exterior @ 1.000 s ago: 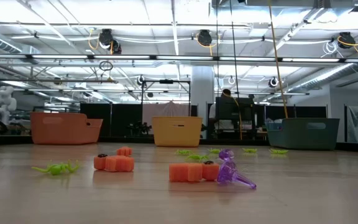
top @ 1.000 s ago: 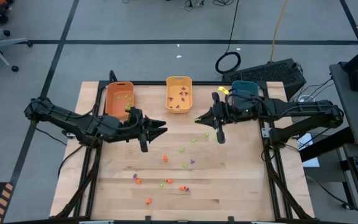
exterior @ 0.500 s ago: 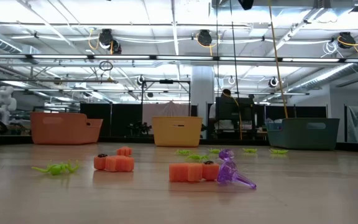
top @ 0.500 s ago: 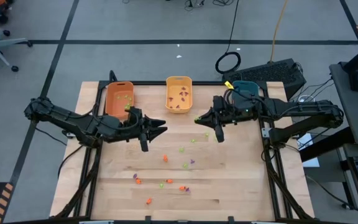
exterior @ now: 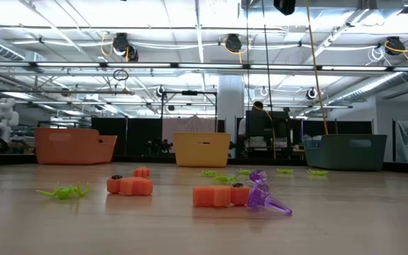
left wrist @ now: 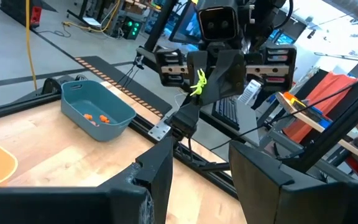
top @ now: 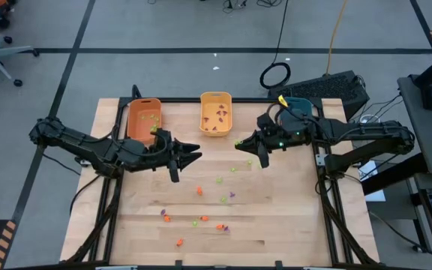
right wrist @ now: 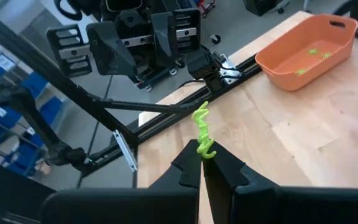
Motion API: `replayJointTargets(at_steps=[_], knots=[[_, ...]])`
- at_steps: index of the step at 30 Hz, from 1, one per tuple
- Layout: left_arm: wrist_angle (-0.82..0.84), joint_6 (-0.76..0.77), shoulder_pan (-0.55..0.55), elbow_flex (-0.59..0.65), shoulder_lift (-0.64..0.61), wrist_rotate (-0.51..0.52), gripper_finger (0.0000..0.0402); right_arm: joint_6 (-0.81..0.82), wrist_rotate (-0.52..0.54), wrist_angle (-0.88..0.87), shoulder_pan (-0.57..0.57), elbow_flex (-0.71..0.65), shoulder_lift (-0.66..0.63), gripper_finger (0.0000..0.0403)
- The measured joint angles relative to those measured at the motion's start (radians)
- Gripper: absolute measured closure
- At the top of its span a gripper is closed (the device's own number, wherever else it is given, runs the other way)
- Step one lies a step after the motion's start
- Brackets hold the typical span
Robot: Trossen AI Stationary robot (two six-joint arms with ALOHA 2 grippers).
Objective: Sort Halloween decoration
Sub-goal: Put the green spider toy into the orange bin
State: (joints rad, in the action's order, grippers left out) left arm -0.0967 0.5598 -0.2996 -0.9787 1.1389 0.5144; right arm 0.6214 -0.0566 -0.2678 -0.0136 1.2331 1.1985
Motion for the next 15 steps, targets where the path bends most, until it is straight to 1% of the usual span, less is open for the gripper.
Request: replayJointTargets(at_steps=[3,15], knots=[[0.0,0.0,0.003,0.0,0.0,0.0,0.0245,0.028,0.0,0.0,0.0,0.0,0.0,0.0403],[-0.002,-0.019,0.046,0.0,0.0,0.0,0.0245,0.027,0.0,0.0,0.0,0.0,0.0,0.0403]])
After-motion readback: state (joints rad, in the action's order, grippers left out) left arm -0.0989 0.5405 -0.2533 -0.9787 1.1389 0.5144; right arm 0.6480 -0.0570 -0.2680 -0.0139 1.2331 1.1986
